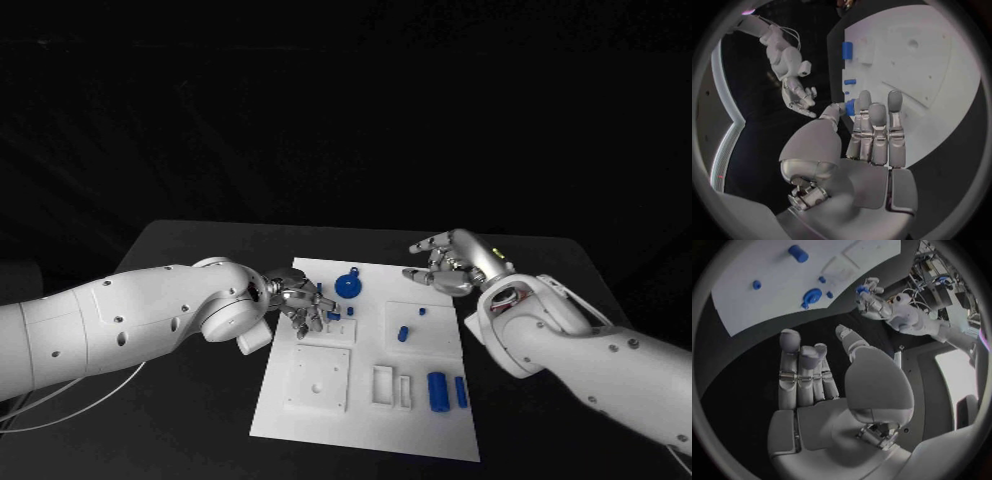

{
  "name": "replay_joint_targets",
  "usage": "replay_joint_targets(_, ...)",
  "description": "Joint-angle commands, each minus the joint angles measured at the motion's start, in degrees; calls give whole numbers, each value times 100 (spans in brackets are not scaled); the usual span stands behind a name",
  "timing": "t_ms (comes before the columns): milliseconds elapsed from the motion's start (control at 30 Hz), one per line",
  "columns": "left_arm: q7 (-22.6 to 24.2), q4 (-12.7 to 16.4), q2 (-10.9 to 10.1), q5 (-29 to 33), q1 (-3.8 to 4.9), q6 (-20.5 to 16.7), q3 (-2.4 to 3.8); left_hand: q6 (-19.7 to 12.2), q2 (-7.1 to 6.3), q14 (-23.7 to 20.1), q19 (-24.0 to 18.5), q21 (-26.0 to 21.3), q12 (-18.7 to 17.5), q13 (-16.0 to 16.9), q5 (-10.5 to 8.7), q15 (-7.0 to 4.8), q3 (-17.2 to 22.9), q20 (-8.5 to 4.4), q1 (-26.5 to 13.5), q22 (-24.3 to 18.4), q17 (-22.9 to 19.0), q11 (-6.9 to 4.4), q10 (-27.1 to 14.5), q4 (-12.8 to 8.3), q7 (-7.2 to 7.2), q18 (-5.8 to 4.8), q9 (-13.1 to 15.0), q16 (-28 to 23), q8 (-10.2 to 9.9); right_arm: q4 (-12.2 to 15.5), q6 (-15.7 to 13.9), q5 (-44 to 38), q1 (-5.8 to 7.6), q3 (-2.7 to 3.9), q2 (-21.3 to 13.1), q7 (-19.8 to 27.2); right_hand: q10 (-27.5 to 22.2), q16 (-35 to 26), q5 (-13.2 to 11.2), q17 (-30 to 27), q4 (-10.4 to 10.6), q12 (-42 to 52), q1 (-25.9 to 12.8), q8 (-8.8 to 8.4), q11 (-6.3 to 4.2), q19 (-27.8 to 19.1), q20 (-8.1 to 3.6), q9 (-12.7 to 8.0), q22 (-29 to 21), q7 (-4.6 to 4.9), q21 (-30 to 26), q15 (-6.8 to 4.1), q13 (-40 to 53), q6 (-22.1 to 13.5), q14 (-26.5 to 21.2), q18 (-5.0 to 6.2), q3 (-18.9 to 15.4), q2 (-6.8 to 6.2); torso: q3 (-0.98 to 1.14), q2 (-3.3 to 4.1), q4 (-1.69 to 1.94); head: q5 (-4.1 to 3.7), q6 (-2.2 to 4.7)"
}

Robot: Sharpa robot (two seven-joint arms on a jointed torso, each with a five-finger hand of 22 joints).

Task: Assemble the parts on the task board

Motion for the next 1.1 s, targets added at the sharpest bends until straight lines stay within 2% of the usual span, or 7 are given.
replay_joint_targets(33, -1043, 16, 78, -1115, 62, -357, 8, 131, 7, 88, 46, 26, -19, -4, 75, -22, 889, -40, -36, 124, 13, -21, 101, -928, -83, 83, -16, 31, -17, -54, 132, 1229, 9, 156, -92, 335, -52, 32, 104, 18, -69, 33, 11, -7, -10, -2, 10, -4, 262, -2, -23, -3, -2, 28, -49, 63, 1, 72, 29, -32, -34, 24, -19)
replay_joint_targets(200, -1593, 1, 281, -1880, 130, -383, 1, 223, -27, 254, 162, 106, -54, 0, 188, -72, 931, -95, -103, 125, 44, -67, 265, -1001, -112, 76, -63, 25, -57, -255, 219, 1655, 120, 406, -192, 395, -65, 48, 194, 26, -188, 47, -42, -7, -11, -7, 8, -4, 263, -3, -11, -4, -19, 39, -52, 62, -6, 111, 64, -67, -58, 33, -54)
replay_joint_targets(533, -1999, -70, 655, -2739, 150, -264, -47, 284, -50, 336, 191, 223, -115, 42, 136, -95, 1077, -121, -180, 125, 139, -85, 343, -1123, -118, 86, -81, -11, -115, -526, 288, 1881, 222, 484, -152, 446, -73, 60, 309, 34, -260, 56, -73, -7, -15, -9, 5, -3, 267, -4, 14, -7, -30, 52, -54, 59, 39, 124, 84, -86, -69, 47, -89)
replay_joint_targets(600, -2022, -79, 716, -2887, 150, -245, -74, 272, -147, 339, 161, 259, -192, 15, -1386, -119, 1931, -153, -210, 134, 154, -89, 318, -1233, -86, 105, -136, -23, -190, -552, 302, 1893, 228, 487, -139, 447, -74, 62, 324, 35, -265, 57, -75, -8, -15, -13, 5, -4, 265, -3, 6, -6, -30, 49, -55, 59, 43, 126, 76, -81, -65, 44, -92)
replay_joint_targets(633, -2030, -86, 746, -2944, 150, -240, -86, 368, -500, 371, 171, 338, -189, 21, -2270, -105, 3257, -115, -532, 137, 168, -30, 392, -1140, -81, 119, -181, -30, -212, -562, 309, 1898, 231, 488, -134, 447, -74, 62, 324, 35, -265, 57, -75, -8, -15, -13, 5, -4, 265, -3, 6, -6, -30, 49, -55, 59, 43, 126, 72, -79, -66, 45, -93)
replay_joint_targets(767, -2046, -116, 833, -3126, 146, -207, -119, 331, -798, 386, 131, 502, -88, 109, -2339, -107, 3476, -130, -335, 127, 194, -92, 362, -760, -102, 159, -27, -62, -85, -587, 338, 1908, 235, 490, -115, 443, -78, 63, 348, 37, -274, 59, -81, -8, -15, -15, 5, -4, 265, -3, 9, -7, -32, 48, -57, 59, 51, 128, 61, -74, -74, 45, -97)
replay_joint_targets(1100, -2030, -215, 943, -3358, 101, -108, -148, 337, -824, 394, 118, 533, -85, 118, -2346, -105, 3484, -128, -307, 125, 206, -93, 364, -724, -104, 159, -26, -68, -87, -629, 379, 1932, 238, 492, -82, 437, -83, 61, 387, 36, -283, 64, -94, -8, -14, -20, 5, -4, 265, -1, 10, -6, -33, 43, -61, 59, 56, 129, 59, -78, -58, 46, -129)
